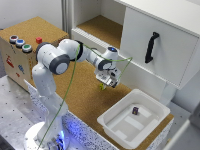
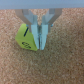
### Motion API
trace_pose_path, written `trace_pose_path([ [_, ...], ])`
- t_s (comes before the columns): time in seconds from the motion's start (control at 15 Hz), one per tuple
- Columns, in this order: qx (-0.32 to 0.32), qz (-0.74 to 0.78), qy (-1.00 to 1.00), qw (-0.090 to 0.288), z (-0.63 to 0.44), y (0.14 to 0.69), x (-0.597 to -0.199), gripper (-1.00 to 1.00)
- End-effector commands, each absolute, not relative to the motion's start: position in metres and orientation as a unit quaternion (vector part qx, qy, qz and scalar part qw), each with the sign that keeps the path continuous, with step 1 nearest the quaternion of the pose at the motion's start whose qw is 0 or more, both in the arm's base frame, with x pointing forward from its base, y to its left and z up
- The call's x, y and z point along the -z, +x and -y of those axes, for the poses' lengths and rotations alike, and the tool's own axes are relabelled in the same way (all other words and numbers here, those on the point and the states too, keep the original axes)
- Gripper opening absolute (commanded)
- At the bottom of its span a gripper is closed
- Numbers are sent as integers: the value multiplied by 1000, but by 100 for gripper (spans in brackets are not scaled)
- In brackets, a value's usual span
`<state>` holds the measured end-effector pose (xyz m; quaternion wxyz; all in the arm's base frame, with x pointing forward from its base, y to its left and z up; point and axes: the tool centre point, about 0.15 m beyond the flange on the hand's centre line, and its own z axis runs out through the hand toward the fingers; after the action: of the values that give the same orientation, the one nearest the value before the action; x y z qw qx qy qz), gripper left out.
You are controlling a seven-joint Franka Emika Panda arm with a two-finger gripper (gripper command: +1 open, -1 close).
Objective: Slide left yellow red block
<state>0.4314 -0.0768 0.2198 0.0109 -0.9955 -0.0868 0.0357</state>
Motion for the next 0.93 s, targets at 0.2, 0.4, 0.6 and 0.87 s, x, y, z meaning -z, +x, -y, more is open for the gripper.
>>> trace_pose_path([
  [0.2, -18, 41, -998, -49, 40, 454, -200, -100],
  [0.4, -23, 25, -998, -53, 25, 462, -200, -100],
  [0.6, -39, 17, -999, -30, 9, 461, -207, -100],
  [0.87, -59, 14, -997, -38, -10, 448, -222, -100],
])
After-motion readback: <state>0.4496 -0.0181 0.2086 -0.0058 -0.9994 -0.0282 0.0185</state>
